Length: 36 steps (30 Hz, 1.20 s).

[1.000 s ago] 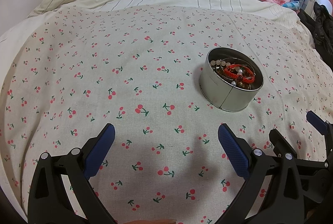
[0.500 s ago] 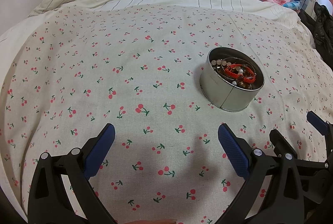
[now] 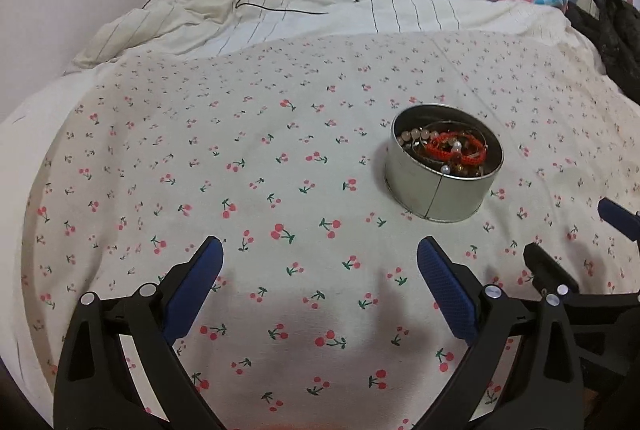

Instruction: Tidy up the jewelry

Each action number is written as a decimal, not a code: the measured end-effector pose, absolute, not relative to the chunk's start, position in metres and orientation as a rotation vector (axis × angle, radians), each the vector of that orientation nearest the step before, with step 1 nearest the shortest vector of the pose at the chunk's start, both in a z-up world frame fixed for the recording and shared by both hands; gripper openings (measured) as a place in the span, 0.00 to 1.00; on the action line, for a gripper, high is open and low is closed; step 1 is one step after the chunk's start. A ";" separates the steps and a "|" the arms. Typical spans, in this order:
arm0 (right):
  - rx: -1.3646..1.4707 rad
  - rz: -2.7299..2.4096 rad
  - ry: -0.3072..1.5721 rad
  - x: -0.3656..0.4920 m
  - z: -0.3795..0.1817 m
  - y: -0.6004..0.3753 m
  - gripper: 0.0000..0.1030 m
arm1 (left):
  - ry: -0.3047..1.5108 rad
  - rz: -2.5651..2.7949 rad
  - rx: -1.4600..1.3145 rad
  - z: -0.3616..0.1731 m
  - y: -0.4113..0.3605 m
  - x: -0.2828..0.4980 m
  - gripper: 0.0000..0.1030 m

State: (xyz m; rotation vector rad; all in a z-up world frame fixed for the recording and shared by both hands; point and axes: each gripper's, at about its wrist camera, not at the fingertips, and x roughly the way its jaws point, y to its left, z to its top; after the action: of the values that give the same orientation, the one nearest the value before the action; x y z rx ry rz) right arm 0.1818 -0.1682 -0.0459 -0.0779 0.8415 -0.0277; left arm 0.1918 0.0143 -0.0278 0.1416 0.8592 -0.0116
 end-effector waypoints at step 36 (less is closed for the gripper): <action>-0.078 -0.028 0.841 0.182 -0.046 -0.168 0.93 | 0.905 -0.010 0.098 -0.032 0.018 0.201 0.92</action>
State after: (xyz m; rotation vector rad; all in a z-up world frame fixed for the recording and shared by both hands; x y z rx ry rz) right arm 0.1817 -0.1684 -0.0460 -0.0778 0.8411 -0.0278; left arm 0.2008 0.0181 -0.0324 0.0977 0.9055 -0.0097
